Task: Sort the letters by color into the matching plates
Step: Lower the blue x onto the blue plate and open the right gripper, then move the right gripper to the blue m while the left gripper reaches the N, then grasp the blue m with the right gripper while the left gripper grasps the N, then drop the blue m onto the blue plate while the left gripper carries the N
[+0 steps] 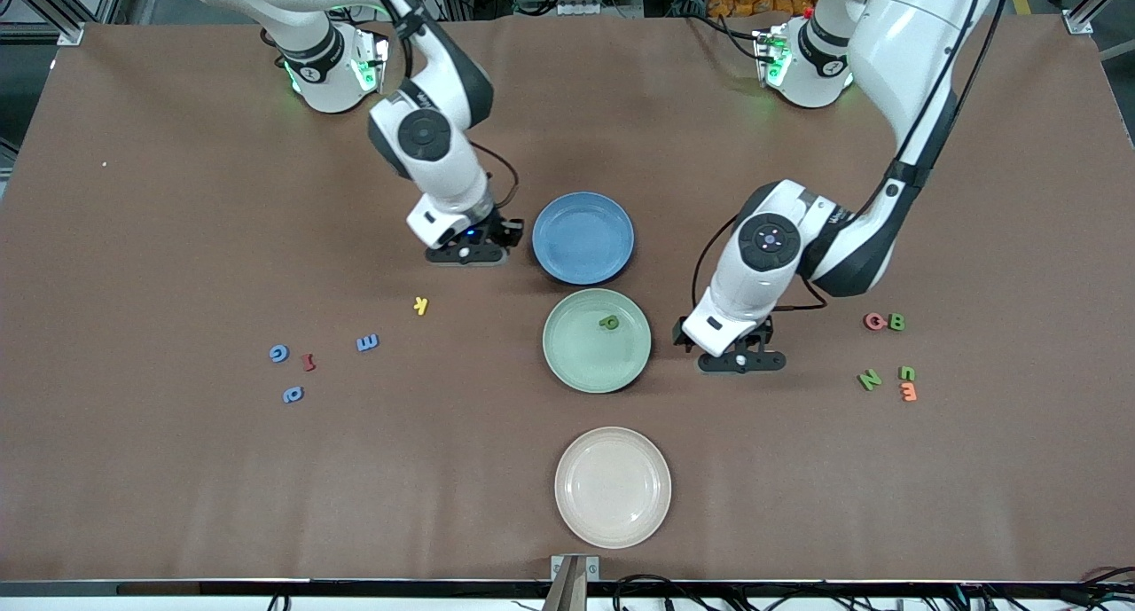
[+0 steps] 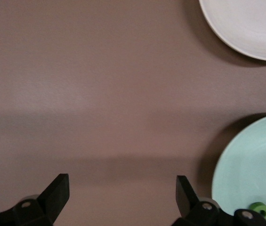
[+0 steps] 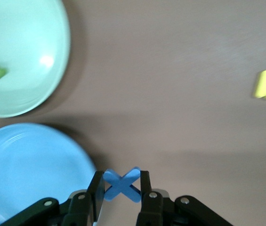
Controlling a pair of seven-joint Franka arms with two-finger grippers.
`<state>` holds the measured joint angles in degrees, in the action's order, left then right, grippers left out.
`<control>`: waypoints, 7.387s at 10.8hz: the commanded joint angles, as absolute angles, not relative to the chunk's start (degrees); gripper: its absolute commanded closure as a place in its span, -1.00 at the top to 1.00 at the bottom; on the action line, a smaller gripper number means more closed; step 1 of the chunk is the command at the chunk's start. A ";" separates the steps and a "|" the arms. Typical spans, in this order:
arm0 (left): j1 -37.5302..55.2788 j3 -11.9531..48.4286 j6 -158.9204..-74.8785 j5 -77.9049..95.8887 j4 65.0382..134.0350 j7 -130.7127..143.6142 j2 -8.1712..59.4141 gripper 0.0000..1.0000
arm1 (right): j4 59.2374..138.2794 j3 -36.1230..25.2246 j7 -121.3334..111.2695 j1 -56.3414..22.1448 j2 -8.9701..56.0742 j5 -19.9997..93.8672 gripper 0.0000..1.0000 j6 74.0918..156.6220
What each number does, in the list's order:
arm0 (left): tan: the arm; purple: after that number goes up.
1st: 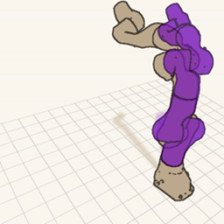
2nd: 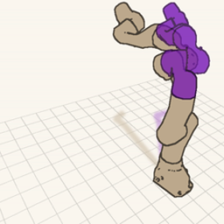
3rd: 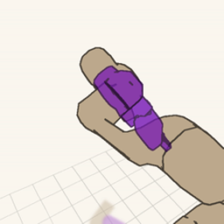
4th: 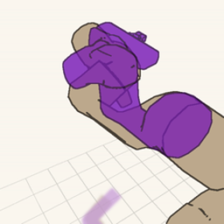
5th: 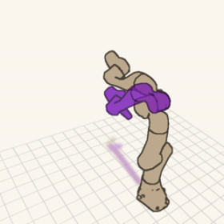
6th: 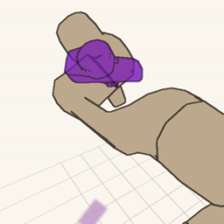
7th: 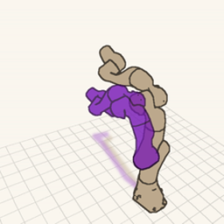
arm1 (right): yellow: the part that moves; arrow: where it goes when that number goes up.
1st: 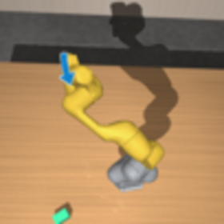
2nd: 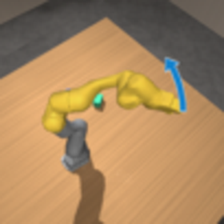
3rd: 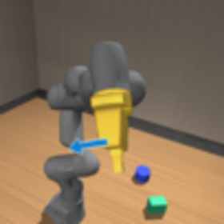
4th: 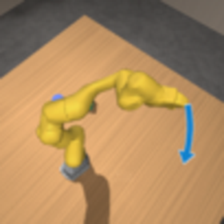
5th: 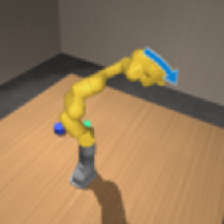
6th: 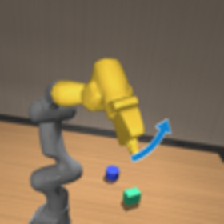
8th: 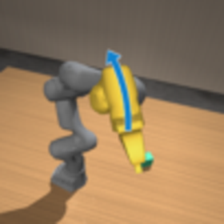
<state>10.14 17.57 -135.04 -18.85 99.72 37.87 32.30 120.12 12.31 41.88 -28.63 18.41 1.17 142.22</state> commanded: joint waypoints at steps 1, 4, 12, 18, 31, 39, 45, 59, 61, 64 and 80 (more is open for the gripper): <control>6.95 18.28 -133.86 -20.04 102.04 32.63 29.71 1.00 | 112.95 11.95 46.40 -33.56 23.55 1.41 -0.38 140.10; 2.47 18.54 -133.86 -19.78 103.35 25.69 28.83 1.00 | 107.86 11.95 48.87 -37.25 27.58 1.32 -0.34 140.10; -8.33 19.42 -134.12 -19.60 104.59 15.38 30.58 1.00 | 104.85 11.78 54.58 -40.70 31.29 0.44 1.00 140.10; -13.62 19.34 -136.84 -19.25 104.68 18.10 32.70 1.00 | 105.12 8.44 54.41 -36.75 28.30 -2.27 1.00 133.33; -13.28 18.81 -137.11 -21.62 104.24 35.94 34.45 1.00 | 104.33 0.26 79.86 -16.19 26.01 -2.73 1.00 129.99; -15.91 16.88 -136.84 -21.19 103.27 37.88 35.50 1.00 | 106.26 0.26 85.25 -10.02 30.40 0.88 1.00 137.36; -15.65 16.00 -136.85 -21.18 98.09 51.42 40.52 1.00 | 112.49 0.44 85.08 -10.63 32.26 0.79 1.00 147.56; -15.12 16.08 -136.85 -21.45 97.91 51.42 41.92 0.24 | 117.42 0.70 76.48 -11.78 32.34 0.18 -0.53 153.19; -15.12 16.08 -136.85 -21.62 98.00 51.33 41.84 -0.09 | 117.42 0.70 72.97 -12.04 32.43 0.26 -0.57 153.02; -14.77 16.17 -136.85 -21.71 98.09 50.71 41.57 -1.00 | 117.34 0.88 67.80 -12.13 32.08 0.18 -0.58 152.58; -8.09 25.82 -132.71 -20.83 97.91 48.43 38.50 -1.00 | 107.50 11.95 52.21 -30.56 28.30 -7.82 -0.61 135.97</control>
<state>-8.03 22.86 -133.75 -20.05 97.57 48.31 39.45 109.05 12.00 53.00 -26.88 28.06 -6.05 137.13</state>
